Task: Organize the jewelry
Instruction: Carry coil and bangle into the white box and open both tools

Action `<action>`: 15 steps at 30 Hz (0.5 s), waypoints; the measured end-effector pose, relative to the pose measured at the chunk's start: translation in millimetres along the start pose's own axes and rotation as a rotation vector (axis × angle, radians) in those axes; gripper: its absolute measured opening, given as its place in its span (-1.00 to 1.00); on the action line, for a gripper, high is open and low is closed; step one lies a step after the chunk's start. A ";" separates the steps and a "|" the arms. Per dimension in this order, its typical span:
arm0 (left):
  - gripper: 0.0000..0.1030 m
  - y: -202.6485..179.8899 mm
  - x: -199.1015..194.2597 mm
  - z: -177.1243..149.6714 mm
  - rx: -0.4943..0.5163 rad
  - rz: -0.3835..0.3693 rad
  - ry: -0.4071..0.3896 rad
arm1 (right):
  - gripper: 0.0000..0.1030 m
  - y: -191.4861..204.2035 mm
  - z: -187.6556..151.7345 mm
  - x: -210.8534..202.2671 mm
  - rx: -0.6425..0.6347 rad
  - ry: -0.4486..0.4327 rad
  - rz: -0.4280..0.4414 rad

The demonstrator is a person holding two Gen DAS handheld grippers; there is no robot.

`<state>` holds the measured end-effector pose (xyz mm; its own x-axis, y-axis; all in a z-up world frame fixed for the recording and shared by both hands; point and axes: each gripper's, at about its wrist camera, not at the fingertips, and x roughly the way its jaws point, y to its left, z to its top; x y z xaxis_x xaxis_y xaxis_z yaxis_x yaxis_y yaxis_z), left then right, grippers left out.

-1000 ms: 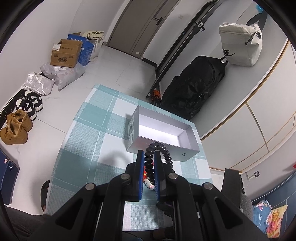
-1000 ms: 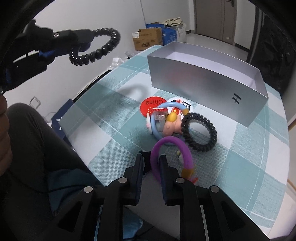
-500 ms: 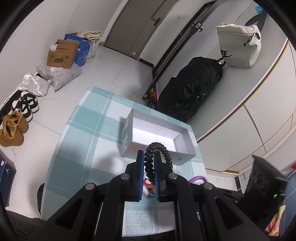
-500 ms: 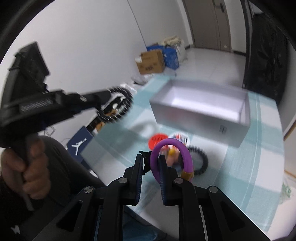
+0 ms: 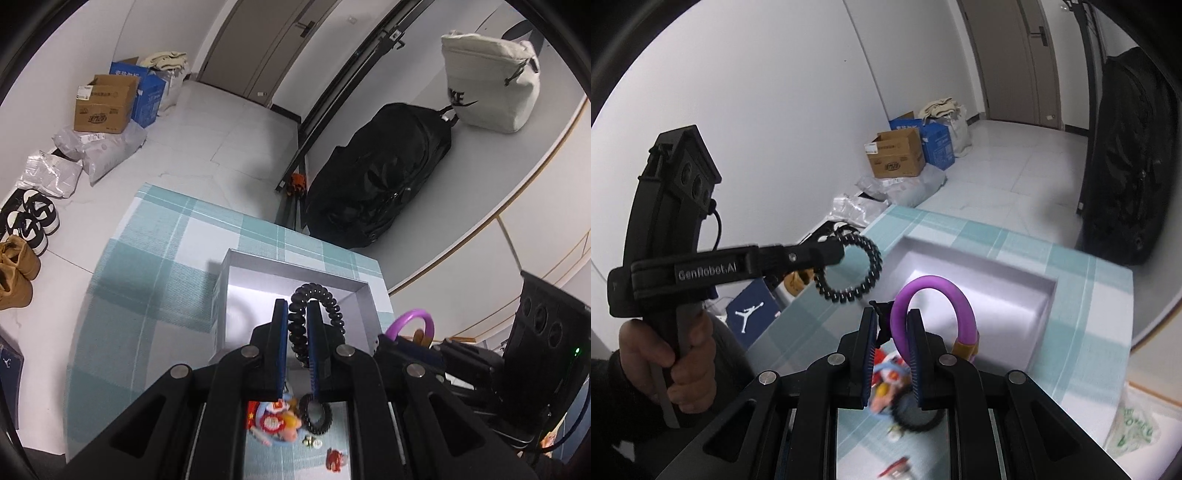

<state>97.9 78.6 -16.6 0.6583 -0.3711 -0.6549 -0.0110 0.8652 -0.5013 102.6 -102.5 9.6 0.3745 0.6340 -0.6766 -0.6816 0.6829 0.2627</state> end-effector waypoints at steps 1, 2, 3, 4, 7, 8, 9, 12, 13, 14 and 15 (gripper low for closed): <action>-0.89 0.0 4.3 2.3 0.000 -0.001 0.009 | -0.70 -4.7 3.6 1.2 -0.001 0.004 0.003; -0.89 0.3 9.3 4.6 0.000 0.004 0.016 | -0.70 -8.3 6.2 4.8 -0.001 0.010 0.008; -0.89 0.5 12.8 6.5 0.002 0.007 0.021 | -0.70 -12.5 8.4 9.2 -0.001 0.017 0.007; -0.89 0.9 16.7 8.4 0.003 0.009 0.028 | -0.70 -16.9 10.2 14.3 0.001 0.028 0.010; -0.89 1.1 31.8 13.8 0.003 0.008 0.064 | -0.70 -28.4 11.9 25.0 0.014 0.052 0.015; -0.89 0.0 36.1 14.7 0.007 0.014 0.071 | -0.70 -30.8 11.7 28.0 0.017 0.057 0.016; -0.89 -0.2 38.4 15.2 0.010 0.020 0.074 | -0.70 -35.3 12.4 32.6 0.025 0.064 0.018; -0.89 0.2 50.3 14.6 0.015 0.028 0.105 | -0.70 -42.8 12.6 40.4 0.034 0.080 0.018; -0.89 0.6 52.9 14.7 0.016 0.032 0.110 | -0.70 -45.0 12.6 43.4 0.039 0.086 0.017; -0.89 1.1 55.8 14.1 0.019 0.033 0.117 | -0.70 -47.9 12.5 46.4 0.046 0.093 0.022; -0.89 1.3 58.2 14.4 0.020 0.035 0.120 | -0.70 -49.4 12.7 48.7 0.051 0.097 0.022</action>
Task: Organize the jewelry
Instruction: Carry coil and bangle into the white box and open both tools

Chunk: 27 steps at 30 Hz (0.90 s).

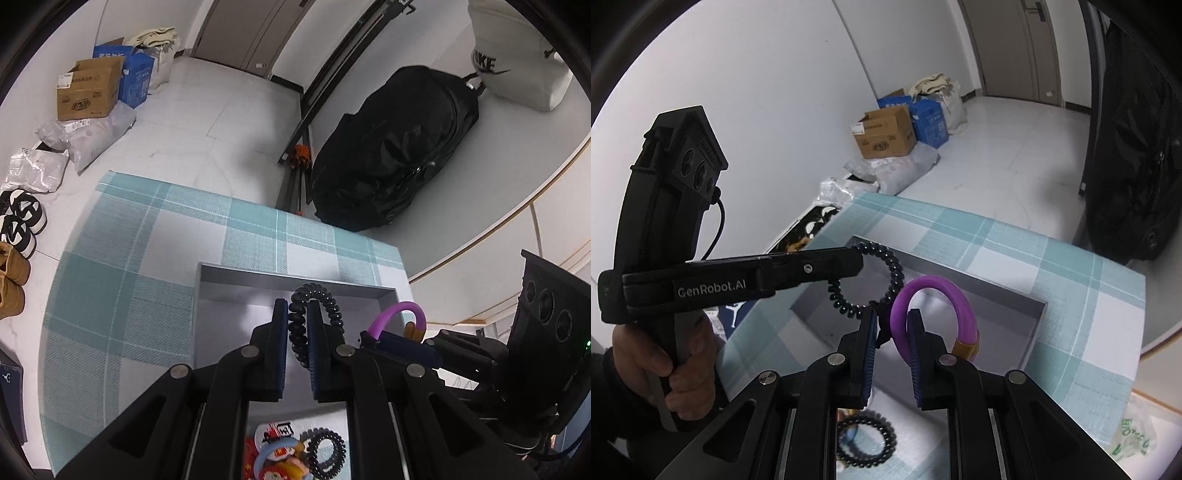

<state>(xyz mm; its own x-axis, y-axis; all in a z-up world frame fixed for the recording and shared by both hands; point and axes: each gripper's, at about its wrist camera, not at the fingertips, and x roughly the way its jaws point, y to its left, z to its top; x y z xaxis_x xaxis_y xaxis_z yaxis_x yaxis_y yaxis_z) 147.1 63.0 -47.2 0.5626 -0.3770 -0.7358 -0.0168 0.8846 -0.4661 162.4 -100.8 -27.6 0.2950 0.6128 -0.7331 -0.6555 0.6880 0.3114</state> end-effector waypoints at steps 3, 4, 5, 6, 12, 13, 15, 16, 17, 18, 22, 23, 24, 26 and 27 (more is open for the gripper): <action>-0.89 0.6 3.3 3.4 -0.002 -0.006 -0.002 | -0.70 -3.7 -1.6 6.8 0.007 0.012 -0.003; -0.89 1.2 3.3 4.4 -0.004 -0.006 -0.006 | -0.69 -4.2 -2.1 7.5 0.005 0.013 -0.009; -0.88 1.8 2.7 5.6 -0.007 -0.010 -0.012 | -0.67 -3.9 -2.4 8.3 0.001 0.016 -0.015; -0.88 0.6 4.1 7.6 -0.006 -0.022 -0.013 | -0.65 -3.2 -2.4 9.9 -0.008 0.021 -0.034; -0.22 0.4 4.2 10.0 -0.022 -0.037 0.000 | -0.05 -0.4 -3.1 2.2 -0.036 -0.009 -0.064; -0.13 0.0 2.5 9.6 -0.021 -0.036 -0.002 | -0.04 0.3 -4.3 -3.3 -0.039 -0.023 -0.069; -0.06 -1.7 -1.0 9.1 -0.016 -0.041 -0.014 | 0.00 0.2 -5.9 -12.9 -0.035 -0.044 -0.077; -0.05 -3.1 -3.6 8.5 -0.012 -0.039 -0.019 | 0.07 -1.0 -6.9 -18.2 -0.028 -0.056 -0.080; -0.05 -4.8 -5.6 7.9 -0.007 -0.032 -0.022 | 0.16 -2.3 -8.0 -23.0 -0.018 -0.070 -0.087; -0.05 -5.9 -6.1 8.0 -0.006 -0.029 -0.025 | 0.20 -3.7 -9.0 -28.0 -0.005 -0.083 -0.093; -0.05 -12.4 -14.1 3.5 0.013 -0.002 -0.046 | 0.29 -3.5 -11.2 -43.2 0.022 -0.117 -0.094; -0.04 -14.4 -16.9 1.7 0.019 0.002 -0.052 | 0.34 -1.3 -13.2 -47.9 0.021 -0.131 -0.097; -0.04 -16.3 -19.4 0.0 0.025 0.004 -0.058 | 0.37 1.0 -14.0 -50.2 0.021 -0.140 -0.102; -0.04 -18.8 -25.6 -3.4 0.036 0.016 -0.072 | 0.44 4.3 -17.0 -56.1 0.022 -0.154 -0.106; -0.04 -19.4 -28.7 -5.3 0.041 0.019 -0.079 | 0.44 6.3 -17.3 -55.6 0.021 -0.158 -0.108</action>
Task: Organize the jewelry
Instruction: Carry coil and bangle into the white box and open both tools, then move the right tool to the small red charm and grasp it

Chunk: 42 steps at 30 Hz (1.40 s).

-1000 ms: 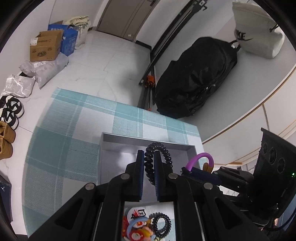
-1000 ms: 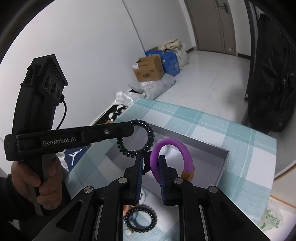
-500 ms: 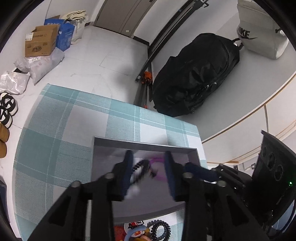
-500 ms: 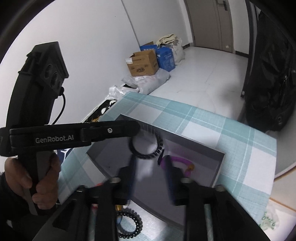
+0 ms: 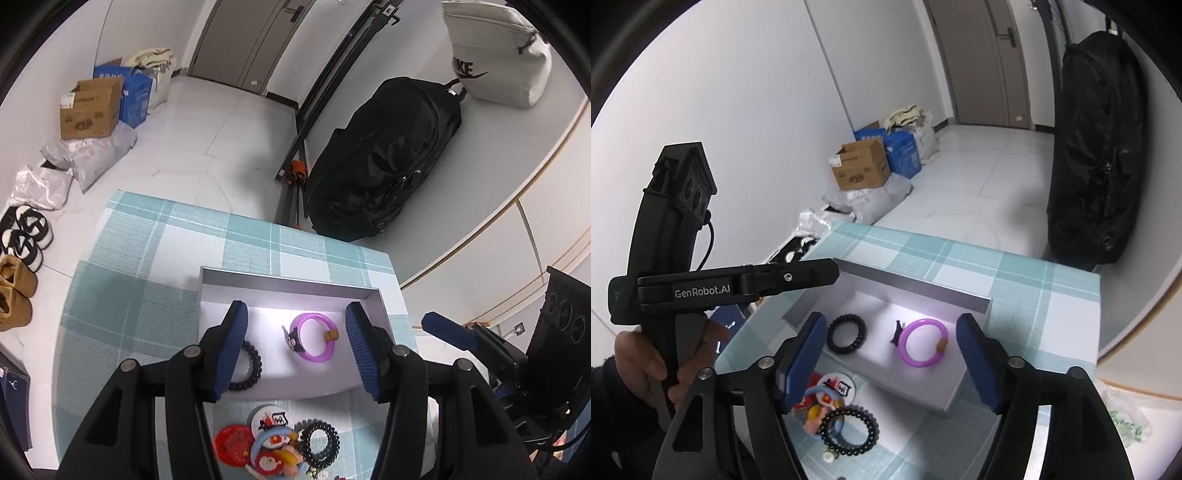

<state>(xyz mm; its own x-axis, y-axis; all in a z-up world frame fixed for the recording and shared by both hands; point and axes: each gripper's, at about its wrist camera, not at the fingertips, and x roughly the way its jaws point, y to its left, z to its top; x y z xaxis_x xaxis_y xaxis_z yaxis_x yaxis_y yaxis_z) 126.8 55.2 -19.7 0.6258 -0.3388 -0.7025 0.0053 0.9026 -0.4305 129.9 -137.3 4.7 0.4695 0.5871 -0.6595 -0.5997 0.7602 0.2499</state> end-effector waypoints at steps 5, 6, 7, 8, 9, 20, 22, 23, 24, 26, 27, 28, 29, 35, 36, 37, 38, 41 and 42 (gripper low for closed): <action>-0.02 -6.4 -16.8 -9.8 0.031 0.031 -0.041 | 0.59 8.4 -8.6 -14.2 -0.011 -0.025 -0.025; -0.02 -6.6 -19.0 -10.9 0.034 0.036 -0.046 | 0.59 9.7 -9.8 -17.0 -0.013 -0.030 -0.029; -0.01 -7.3 -21.7 -13.5 0.038 0.042 -0.053 | 0.62 10.9 -11.6 -19.8 -0.013 -0.036 -0.030; -0.01 -8.0 -24.0 -16.0 0.041 0.046 -0.057 | 0.64 12.9 -13.7 -23.4 -0.014 -0.043 -0.034; 0.04 -8.0 -26.1 -18.1 0.043 0.050 -0.061 | 0.65 14.5 -15.4 -26.0 -0.014 -0.048 -0.038; 0.40 0.7 -53.9 -47.9 0.045 0.120 -0.105 | 0.82 22.7 -43.6 -46.5 0.051 -0.064 -0.063; 0.44 3.1 -56.4 -54.0 0.037 0.120 -0.098 | 0.86 25.7 -49.5 -48.0 0.049 -0.057 -0.069; 0.46 3.4 -57.3 -56.9 0.039 0.119 -0.093 | 0.89 26.9 -52.1 -48.6 0.048 -0.050 -0.072; 0.47 2.7 -58.2 -59.9 0.045 0.121 -0.089 | 0.89 28.2 -55.3 -49.7 0.047 -0.045 -0.073; 0.51 1.4 -58.2 -66.8 0.061 0.132 -0.079 | 0.90 30.2 -61.3 -51.2 0.043 -0.036 -0.072; 0.53 1.7 -58.6 -70.5 0.066 0.136 -0.071 | 0.90 30.8 -65.3 -51.4 0.043 -0.028 -0.075; 0.54 1.3 -57.7 -72.6 0.072 0.140 -0.063 | 0.91 31.7 -68.5 -51.0 0.043 -0.021 -0.084; 0.54 1.2 -58.0 -73.5 0.079 0.147 -0.059 | 0.93 31.9 -71.0 -50.9 0.043 -0.015 -0.091; 0.55 1.7 -63.8 -79.6 0.123 0.191 -0.080 | 0.96 33.9 -89.6 -41.0 0.021 0.075 -0.106; 0.55 5.2 -63.1 -81.3 0.106 0.203 -0.072 | 0.96 35.3 -93.1 -38.4 0.009 0.094 -0.105; 0.55 8.0 -63.0 -81.8 0.090 0.212 -0.072 | 0.95 36.4 -96.2 -36.1 -0.001 0.110 -0.109; 0.55 10.3 -63.3 -83.2 0.079 0.216 -0.069 | 0.95 38.2 -100.4 -33.2 -0.013 0.132 -0.113; 0.55 13.8 -61.3 -88.6 0.075 0.234 -0.054 | 0.95 39.7 -109.6 -24.5 -0.013 0.188 -0.101; 0.55 14.8 -59.8 -90.4 0.074 0.242 -0.046 | 0.95 40.9 -113.5 -21.1 -0.015 0.209 -0.100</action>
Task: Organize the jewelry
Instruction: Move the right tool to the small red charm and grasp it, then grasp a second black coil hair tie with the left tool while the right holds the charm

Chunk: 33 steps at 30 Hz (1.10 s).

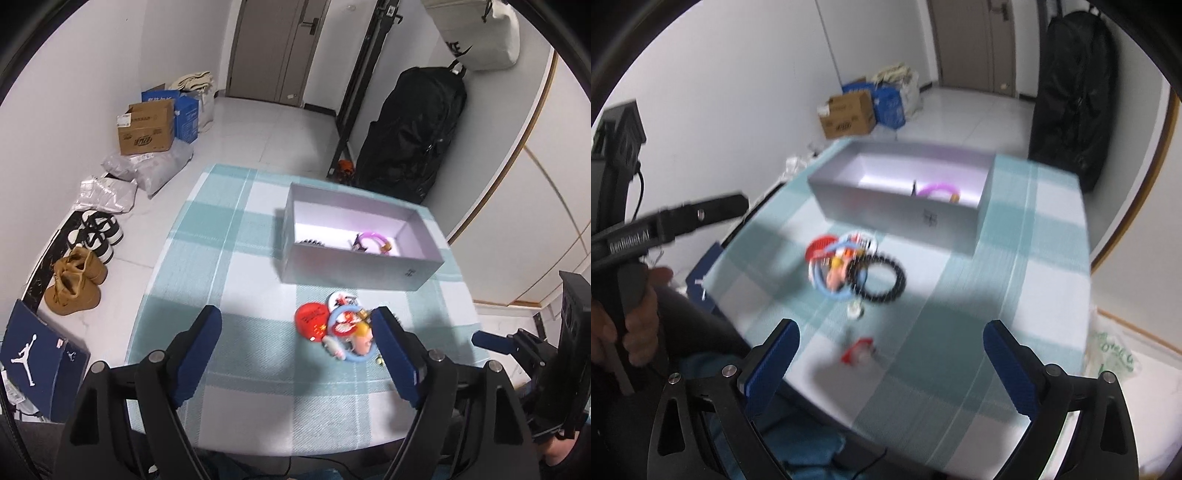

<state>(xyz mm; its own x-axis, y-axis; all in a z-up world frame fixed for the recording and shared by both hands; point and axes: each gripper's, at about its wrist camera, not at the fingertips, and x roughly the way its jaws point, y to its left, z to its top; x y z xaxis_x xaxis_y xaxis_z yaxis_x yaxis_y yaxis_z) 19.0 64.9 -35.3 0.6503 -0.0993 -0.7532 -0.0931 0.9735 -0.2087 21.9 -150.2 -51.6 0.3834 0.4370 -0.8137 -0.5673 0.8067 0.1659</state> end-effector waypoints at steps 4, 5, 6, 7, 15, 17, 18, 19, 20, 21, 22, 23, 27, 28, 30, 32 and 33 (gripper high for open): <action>0.55 2.7 6.5 -5.0 -0.006 0.017 0.042 | 0.94 7.2 -6.7 9.4 -0.033 0.040 -0.012; 0.55 3.1 7.5 -6.1 -0.006 0.019 0.051 | 0.94 8.5 -7.8 10.8 -0.037 0.045 -0.003; 0.55 3.1 8.3 -6.7 -0.005 0.025 0.057 | 0.93 10.2 -8.9 12.5 -0.044 0.050 0.001; 0.55 3.1 8.8 -7.1 -0.003 0.034 0.061 | 0.92 11.7 -8.9 14.0 -0.050 0.055 -0.001; 0.55 12.7 11.0 -10.4 -0.011 0.085 0.087 | 0.52 24.5 -11.5 28.5 -0.121 0.095 -0.030; 0.55 14.7 13.3 -10.8 -0.016 0.090 0.097 | 0.45 25.6 -12.2 30.4 -0.132 0.099 -0.044; 0.55 15.4 13.5 -11.1 -0.018 0.089 0.100 | 0.42 25.6 -11.9 30.7 -0.138 0.099 -0.049; 0.55 15.4 13.6 -11.0 -0.019 0.089 0.100 | 0.31 25.6 -11.0 31.1 -0.141 0.099 -0.052; 0.55 15.2 13.2 -10.9 -0.018 0.087 0.099 | 0.13 25.3 -11.1 31.4 -0.143 0.101 -0.049; 0.55 14.8 12.7 -10.2 -0.018 0.079 0.096 | 0.05 24.9 -10.8 32.3 -0.142 0.104 -0.047; 0.55 14.8 13.0 -10.3 -0.018 0.073 0.094 | -0.03 24.3 -10.5 33.4 -0.142 0.108 -0.049; 0.55 13.2 12.5 -10.3 -0.014 0.062 0.090 | -0.10 24.0 -11.0 34.6 -0.143 0.114 -0.051; 0.55 4.1 12.3 -9.4 0.015 0.023 0.085 | -0.44 23.6 -12.1 34.0 -0.150 0.120 -0.046; 0.55 1.3 13.0 -9.8 0.026 0.010 0.089 | -0.44 23.9 -12.4 34.0 -0.149 0.119 -0.042; 0.55 -5.2 12.5 -9.6 0.049 -0.011 0.093 | -0.44 23.2 -12.6 33.8 -0.145 0.121 -0.037; 0.55 -12.5 13.0 -9.2 0.074 -0.028 0.092 | -0.45 21.8 -11.9 32.7 -0.130 0.122 -0.029; 0.55 -15.3 12.4 -9.2 0.082 -0.035 0.091 | -0.45 19.9 -11.3 30.9 -0.118 0.117 -0.032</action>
<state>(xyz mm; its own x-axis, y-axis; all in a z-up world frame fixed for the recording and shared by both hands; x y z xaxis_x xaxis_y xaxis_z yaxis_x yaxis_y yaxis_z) 21.6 46.9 -47.1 0.5806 -0.1484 -0.8005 -0.0069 0.9823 -0.1871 14.2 -125.2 -79.7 0.3195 0.3571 -0.8777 -0.6404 0.7641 0.0778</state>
